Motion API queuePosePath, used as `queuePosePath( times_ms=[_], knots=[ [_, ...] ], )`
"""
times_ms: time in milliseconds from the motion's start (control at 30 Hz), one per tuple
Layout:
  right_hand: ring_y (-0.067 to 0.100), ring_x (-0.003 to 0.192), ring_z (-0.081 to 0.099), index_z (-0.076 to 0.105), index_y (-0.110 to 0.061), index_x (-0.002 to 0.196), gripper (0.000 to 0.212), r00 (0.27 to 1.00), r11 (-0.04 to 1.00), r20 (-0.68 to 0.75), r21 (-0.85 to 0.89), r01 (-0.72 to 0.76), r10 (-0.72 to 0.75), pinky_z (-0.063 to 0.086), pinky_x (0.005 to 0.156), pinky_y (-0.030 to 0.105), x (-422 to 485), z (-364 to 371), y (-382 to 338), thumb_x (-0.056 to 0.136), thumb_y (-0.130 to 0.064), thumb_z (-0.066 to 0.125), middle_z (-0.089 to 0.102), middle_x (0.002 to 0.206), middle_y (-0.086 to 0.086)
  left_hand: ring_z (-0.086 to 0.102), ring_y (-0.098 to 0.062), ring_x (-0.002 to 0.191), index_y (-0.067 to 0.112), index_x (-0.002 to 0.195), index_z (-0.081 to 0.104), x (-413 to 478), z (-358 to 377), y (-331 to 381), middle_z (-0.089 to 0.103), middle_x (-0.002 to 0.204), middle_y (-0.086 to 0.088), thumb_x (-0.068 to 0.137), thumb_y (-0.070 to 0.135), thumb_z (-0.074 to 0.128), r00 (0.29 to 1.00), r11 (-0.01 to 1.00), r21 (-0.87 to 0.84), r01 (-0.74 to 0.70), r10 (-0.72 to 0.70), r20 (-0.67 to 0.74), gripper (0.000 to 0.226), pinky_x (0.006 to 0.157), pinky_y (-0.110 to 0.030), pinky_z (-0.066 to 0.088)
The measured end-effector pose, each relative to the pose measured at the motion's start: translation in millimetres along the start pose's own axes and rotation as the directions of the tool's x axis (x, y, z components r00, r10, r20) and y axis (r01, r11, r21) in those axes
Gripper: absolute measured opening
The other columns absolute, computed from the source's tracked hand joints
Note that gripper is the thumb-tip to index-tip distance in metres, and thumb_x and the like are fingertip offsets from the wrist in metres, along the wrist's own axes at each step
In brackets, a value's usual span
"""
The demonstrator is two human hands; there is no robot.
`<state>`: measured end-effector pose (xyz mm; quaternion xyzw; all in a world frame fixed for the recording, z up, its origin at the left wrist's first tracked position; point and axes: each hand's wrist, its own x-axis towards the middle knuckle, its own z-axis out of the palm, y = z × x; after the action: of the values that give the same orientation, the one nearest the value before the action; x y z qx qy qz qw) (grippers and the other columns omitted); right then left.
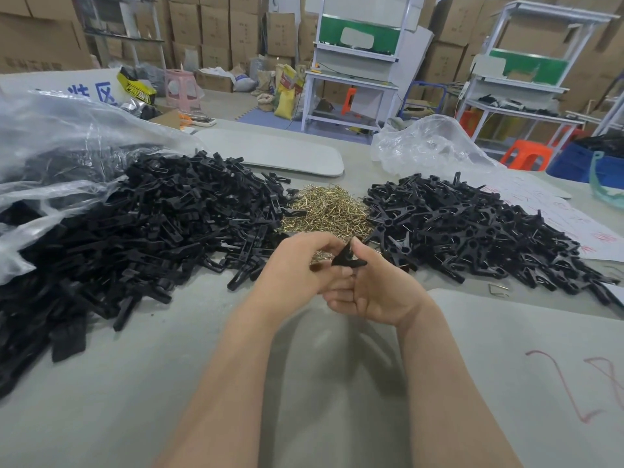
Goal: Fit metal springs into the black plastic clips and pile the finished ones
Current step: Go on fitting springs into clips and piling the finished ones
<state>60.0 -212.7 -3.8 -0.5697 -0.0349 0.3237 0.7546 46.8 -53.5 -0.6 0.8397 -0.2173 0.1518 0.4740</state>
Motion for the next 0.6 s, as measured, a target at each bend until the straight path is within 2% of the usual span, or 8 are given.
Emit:
queuePosePath(
  times_ms=[100, 200, 267, 400, 467, 533, 567, 600],
  knots=[
    [0.013, 0.062, 0.07, 0.077, -0.012, 0.08, 0.044, 0.996, 0.995, -0.014, 0.044, 0.086, -0.086, 0.058, 0.06, 0.024, 4, 1, 2, 0.073, -0.05, 0.056, 0.071, 0.066, 0.004, 0.055, -0.005, 0.094, 0.015, 0.096, 0.068, 2, -1, 2, 0.062, 0.096, 0.01, 0.074, 0.018, 0.078, 0.997, 0.997, 0.027, -0.068, 0.068, -0.019, 0.024, 0.084, -0.013, 0.04],
    [0.012, 0.056, 0.068, 0.077, -0.012, 0.073, 0.038, 0.994, 0.994, -0.055, 0.043, 0.098, -0.096, 0.056, 0.054, 0.023, 8, 3, 4, 0.07, -0.046, 0.061, 0.069, 0.06, 0.003, 0.055, 0.002, 0.092, 0.015, 0.101, 0.069, 3, -1, 4, 0.062, 0.101, 0.009, 0.075, 0.017, 0.078, 0.997, 0.998, -0.017, -0.068, 0.068, -0.023, 0.028, 0.083, -0.011, 0.04],
    [0.013, 0.058, 0.069, 0.075, -0.01, 0.082, 0.042, 0.993, 0.994, -0.067, 0.044, 0.101, -0.098, 0.057, 0.055, 0.023, 9, 4, 4, 0.068, -0.048, 0.064, 0.07, 0.063, 0.005, 0.057, 0.001, 0.089, 0.021, 0.103, 0.068, 2, -1, 2, 0.063, 0.099, 0.012, 0.076, 0.017, 0.077, 0.999, 0.998, -0.052, -0.043, 0.042, -0.022, 0.029, 0.083, -0.012, 0.043],
    [0.018, 0.066, 0.071, 0.061, -0.007, 0.102, 0.075, 0.985, 0.995, -0.144, -0.042, 0.092, -0.097, 0.058, 0.059, 0.027, 5, 2, -2, 0.056, -0.067, 0.067, 0.072, 0.075, 0.008, 0.059, -0.006, 0.085, 0.023, 0.095, 0.067, 0, -1, -1, 0.064, 0.085, 0.011, 0.078, 0.022, 0.075, 0.996, 0.996, -0.058, 0.07, -0.073, -0.048, 0.019, 0.084, -0.026, 0.048],
    [0.017, 0.064, 0.067, 0.064, -0.01, 0.104, 0.068, 0.959, 0.973, -0.24, -0.206, 0.099, -0.148, 0.056, 0.058, 0.026, 4, 1, -5, 0.062, -0.064, 0.072, 0.071, 0.08, 0.006, 0.059, -0.012, 0.09, 0.021, 0.098, 0.066, 1, 2, -3, 0.063, 0.089, 0.008, 0.08, 0.024, 0.074, 0.995, 0.994, 0.06, 0.096, -0.095, -0.018, 0.021, 0.085, -0.03, 0.047],
    [0.011, 0.057, 0.062, 0.069, -0.014, 0.098, 0.026, 0.896, 0.896, -0.334, -0.424, 0.134, -0.292, 0.053, 0.054, 0.024, 5, 4, -7, 0.082, -0.035, 0.072, 0.069, 0.078, 0.004, 0.058, -0.015, 0.101, 0.023, 0.114, 0.064, 1, 6, -5, 0.061, 0.103, 0.005, 0.082, 0.024, 0.072, 0.991, 0.98, 0.168, 0.106, -0.117, 0.058, 0.032, 0.092, -0.033, 0.045],
    [0.009, 0.053, 0.06, 0.07, -0.013, 0.096, 0.012, 0.812, 0.847, -0.418, -0.505, 0.165, -0.407, 0.053, 0.054, 0.023, 6, 5, -7, 0.087, -0.021, 0.068, 0.069, 0.074, 0.002, 0.055, -0.015, 0.107, 0.023, 0.122, 0.061, 1, 7, -6, 0.059, 0.113, 0.003, 0.083, 0.025, 0.071, 0.989, 0.976, 0.181, 0.12, -0.134, 0.07, 0.04, 0.097, -0.032, 0.042],
    [0.008, 0.054, 0.062, 0.069, -0.011, 0.097, 0.01, 0.671, 0.804, -0.52, -0.56, 0.201, -0.53, 0.054, 0.058, 0.025, 7, 3, -7, 0.088, -0.014, 0.064, 0.068, 0.073, 0.0, 0.052, -0.013, 0.113, 0.023, 0.128, 0.057, 2, 6, -8, 0.055, 0.121, 0.003, 0.084, 0.026, 0.07, 0.987, 0.973, 0.182, 0.144, -0.154, 0.042, 0.046, 0.101, -0.028, 0.039]
  ],
)
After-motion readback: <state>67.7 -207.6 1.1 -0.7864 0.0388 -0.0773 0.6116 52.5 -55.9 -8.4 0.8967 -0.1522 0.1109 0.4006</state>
